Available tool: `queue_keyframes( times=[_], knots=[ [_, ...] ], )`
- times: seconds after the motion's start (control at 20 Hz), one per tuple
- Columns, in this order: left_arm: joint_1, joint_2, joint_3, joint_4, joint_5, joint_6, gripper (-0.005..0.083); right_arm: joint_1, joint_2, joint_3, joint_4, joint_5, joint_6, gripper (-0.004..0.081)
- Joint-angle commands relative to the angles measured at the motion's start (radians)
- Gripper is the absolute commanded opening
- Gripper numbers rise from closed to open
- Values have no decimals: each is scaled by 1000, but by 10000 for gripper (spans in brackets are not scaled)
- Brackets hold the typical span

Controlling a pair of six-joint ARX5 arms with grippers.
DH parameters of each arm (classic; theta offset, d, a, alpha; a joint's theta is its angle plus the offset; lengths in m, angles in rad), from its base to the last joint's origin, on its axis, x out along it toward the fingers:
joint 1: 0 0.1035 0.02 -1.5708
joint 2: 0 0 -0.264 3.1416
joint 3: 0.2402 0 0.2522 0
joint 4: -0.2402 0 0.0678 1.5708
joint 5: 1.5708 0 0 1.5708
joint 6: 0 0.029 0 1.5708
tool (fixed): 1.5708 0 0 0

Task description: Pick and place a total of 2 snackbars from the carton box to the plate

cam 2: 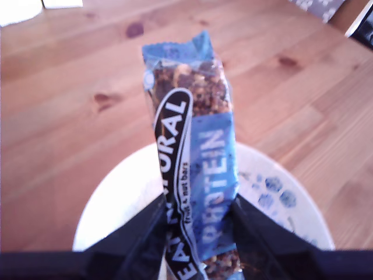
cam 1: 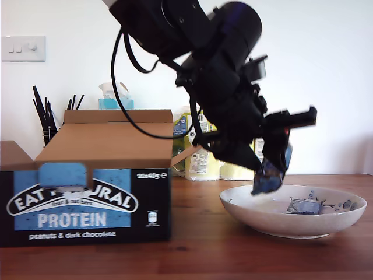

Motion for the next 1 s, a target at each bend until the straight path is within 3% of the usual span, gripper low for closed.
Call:
queue_keyframes(
  times=[0.0,0.2,0.35,0.65,0.75,0.95],
  knots=[
    [-3,32,-11,1,-3,-9,230,-3,-5,5,10,-18,-3,-13],
    [-3,32,-11,-11,-3,-8,258,-3,-5,5,10,-31,-3,-13],
    [-3,32,-11,-10,-3,-9,371,-3,-5,5,10,-32,-3,-13],
    [-3,25,37,-16,9,-9,372,-2,-5,5,11,-32,-3,-13],
    [-3,10,91,-68,37,-9,304,-2,-5,5,13,-32,-3,-13],
    [-3,-38,240,-269,123,21,10,-2,-5,5,63,-32,6,-13]
  ],
)
